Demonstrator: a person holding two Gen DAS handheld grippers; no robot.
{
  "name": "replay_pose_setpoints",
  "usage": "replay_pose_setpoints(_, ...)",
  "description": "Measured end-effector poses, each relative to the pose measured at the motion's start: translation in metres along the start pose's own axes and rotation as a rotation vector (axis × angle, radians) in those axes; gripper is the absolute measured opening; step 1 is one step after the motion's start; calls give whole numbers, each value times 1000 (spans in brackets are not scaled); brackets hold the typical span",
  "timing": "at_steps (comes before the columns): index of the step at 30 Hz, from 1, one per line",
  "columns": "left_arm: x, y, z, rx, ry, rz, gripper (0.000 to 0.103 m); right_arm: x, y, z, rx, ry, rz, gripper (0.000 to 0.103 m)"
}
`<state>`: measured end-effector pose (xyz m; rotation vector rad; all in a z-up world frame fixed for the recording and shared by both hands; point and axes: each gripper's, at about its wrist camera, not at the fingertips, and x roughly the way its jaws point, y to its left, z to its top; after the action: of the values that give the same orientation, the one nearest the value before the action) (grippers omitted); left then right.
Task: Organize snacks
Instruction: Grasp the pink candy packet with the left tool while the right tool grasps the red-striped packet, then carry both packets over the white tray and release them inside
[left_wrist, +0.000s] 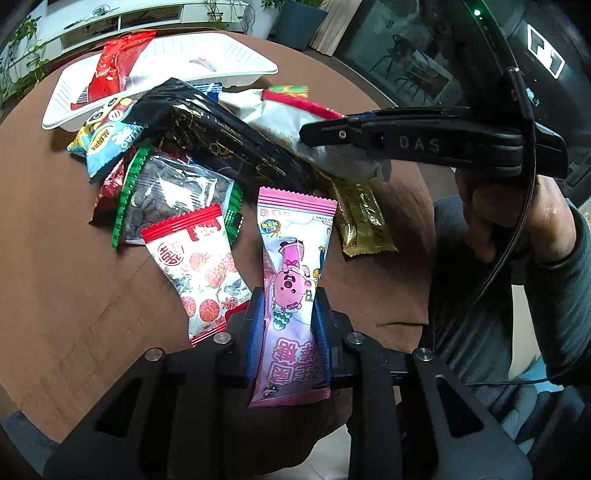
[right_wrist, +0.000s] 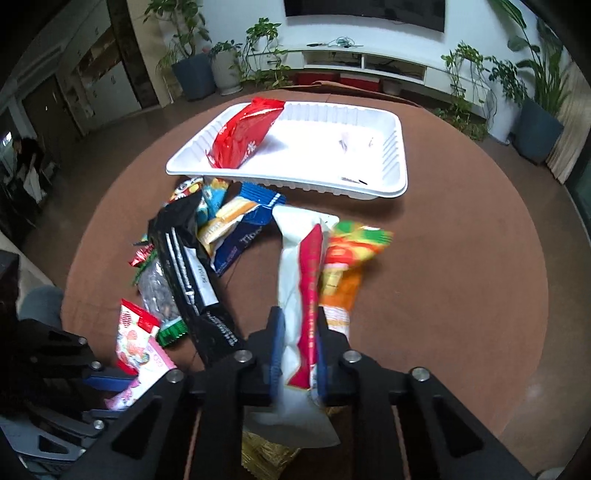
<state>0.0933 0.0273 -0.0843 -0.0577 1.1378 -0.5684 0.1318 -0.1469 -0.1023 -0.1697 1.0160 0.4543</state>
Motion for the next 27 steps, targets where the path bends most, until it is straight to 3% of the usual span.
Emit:
replay_pose_setpoints(2, 1, -1, 1, 7, 7, -1, 23, 10, 8, -3, -47, 62, 3, 16)
replay_pose_setpoints(9, 2, -2, 1, 7, 11, 2, 23, 24, 12, -1, -58, 122, -20, 20)
replay_pose_setpoints(20, 2, -2, -1, 0, -9, 3, 21, 26, 14, 2, -70, 118, 7, 16)
replay_pose_setpoints(27, -5, 2, -6, -26, -36, -20, 18, 3, 9, 4, 7, 21, 69, 16)
